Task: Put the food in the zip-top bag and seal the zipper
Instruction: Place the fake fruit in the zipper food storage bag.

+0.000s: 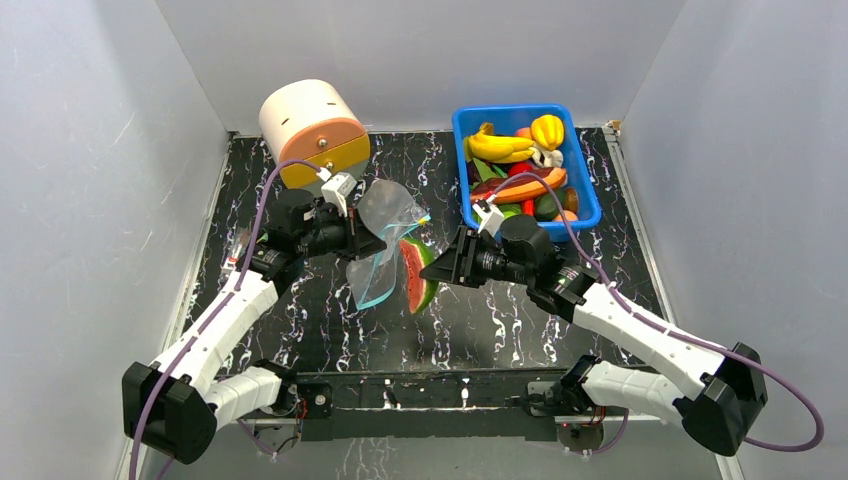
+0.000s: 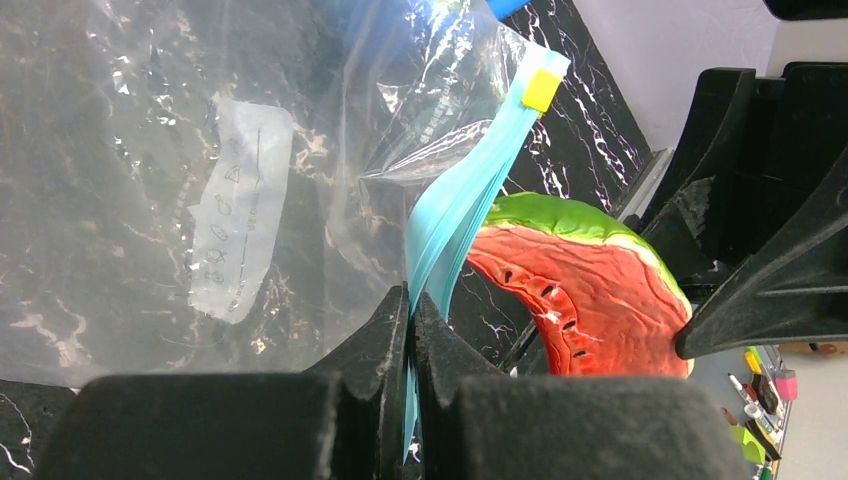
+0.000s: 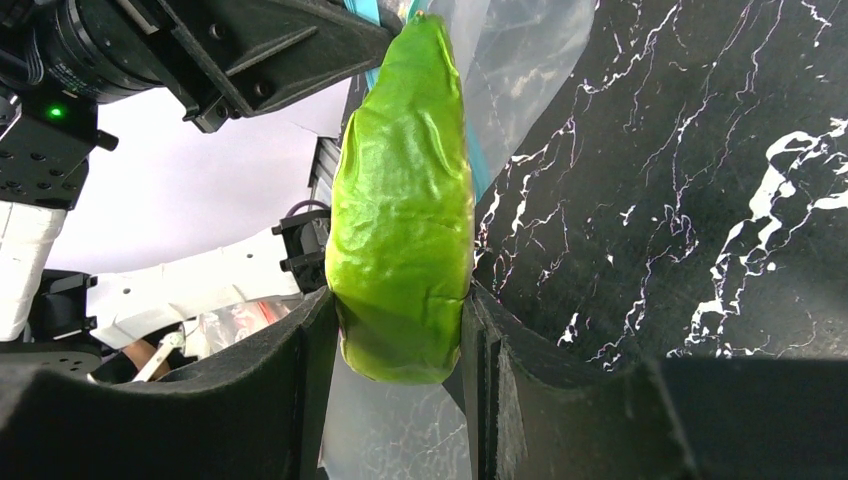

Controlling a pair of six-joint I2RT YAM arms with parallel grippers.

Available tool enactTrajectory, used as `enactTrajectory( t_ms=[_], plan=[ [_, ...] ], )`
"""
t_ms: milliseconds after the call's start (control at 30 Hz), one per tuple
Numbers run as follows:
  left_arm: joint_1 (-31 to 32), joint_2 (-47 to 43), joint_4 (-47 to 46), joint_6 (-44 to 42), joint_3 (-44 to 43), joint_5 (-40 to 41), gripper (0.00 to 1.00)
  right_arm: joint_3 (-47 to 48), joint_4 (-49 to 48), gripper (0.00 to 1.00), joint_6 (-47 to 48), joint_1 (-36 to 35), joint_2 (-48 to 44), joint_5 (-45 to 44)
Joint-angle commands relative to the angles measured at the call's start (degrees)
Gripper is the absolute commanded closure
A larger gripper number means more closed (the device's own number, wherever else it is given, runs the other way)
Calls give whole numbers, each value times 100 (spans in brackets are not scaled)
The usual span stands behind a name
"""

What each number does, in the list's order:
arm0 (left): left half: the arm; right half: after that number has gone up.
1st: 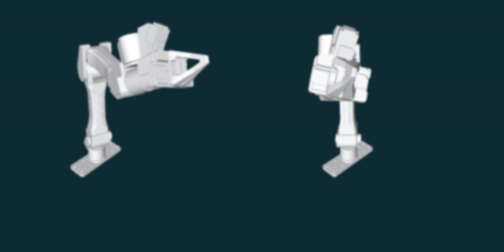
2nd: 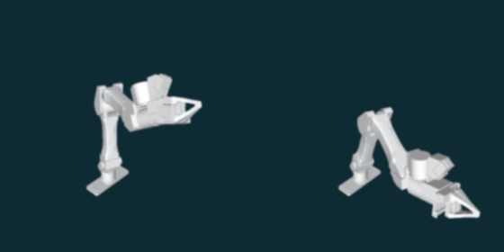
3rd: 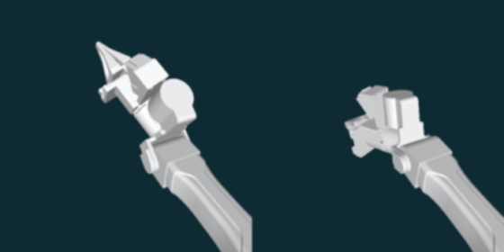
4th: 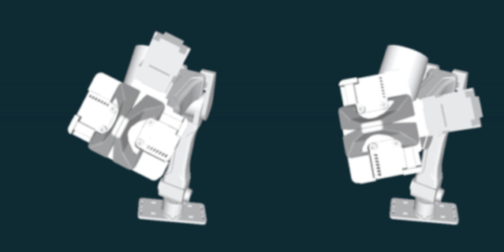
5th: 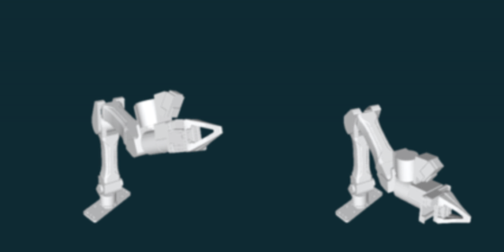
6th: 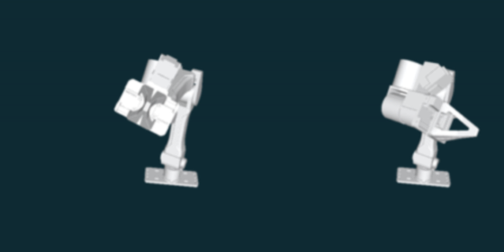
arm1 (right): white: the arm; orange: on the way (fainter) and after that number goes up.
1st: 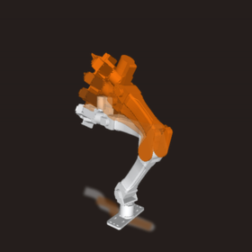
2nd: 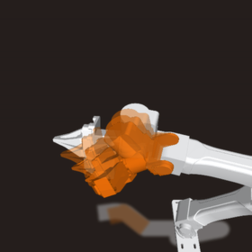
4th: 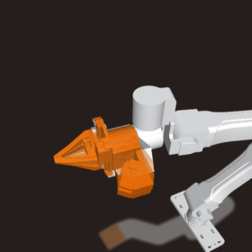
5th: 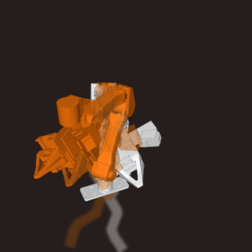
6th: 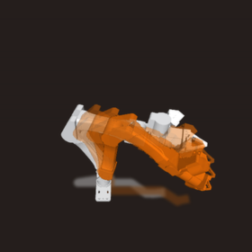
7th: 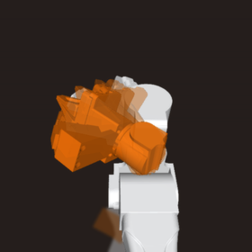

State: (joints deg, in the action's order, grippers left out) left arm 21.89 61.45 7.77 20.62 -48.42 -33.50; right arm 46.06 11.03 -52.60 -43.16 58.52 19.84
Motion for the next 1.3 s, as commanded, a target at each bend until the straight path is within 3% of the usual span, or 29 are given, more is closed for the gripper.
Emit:
enactTrajectory(
  t_ms=[0, 300, 767, 867, 1133, 1267],
  plan=[
    [27, 28, -61, 13, -169, -153, 100, 73, -469, 70, -75, -94, -63, 13],
    [26, 155, -52, 64, -260, -24, 100, 180, -15, 69, 247, -113, -184, -122],
    [28, 338, -185, 195, -329, 45, 100, -92, -553, 69, -153, -119, -355, 618],
    [26, 182, -332, 460, -304, -227, 100, 37, -6, 69, -50, -115, -243, 45],
    [26, -81, -986, 1244, -5, -1260, 100, 698, 199, 71, 269, -115, 420, -1176],
    [27, -195, -1189, 1438, 167, -1277, 100, 564, 39, 71, 91, -122, 265, -2108]
  ],
)
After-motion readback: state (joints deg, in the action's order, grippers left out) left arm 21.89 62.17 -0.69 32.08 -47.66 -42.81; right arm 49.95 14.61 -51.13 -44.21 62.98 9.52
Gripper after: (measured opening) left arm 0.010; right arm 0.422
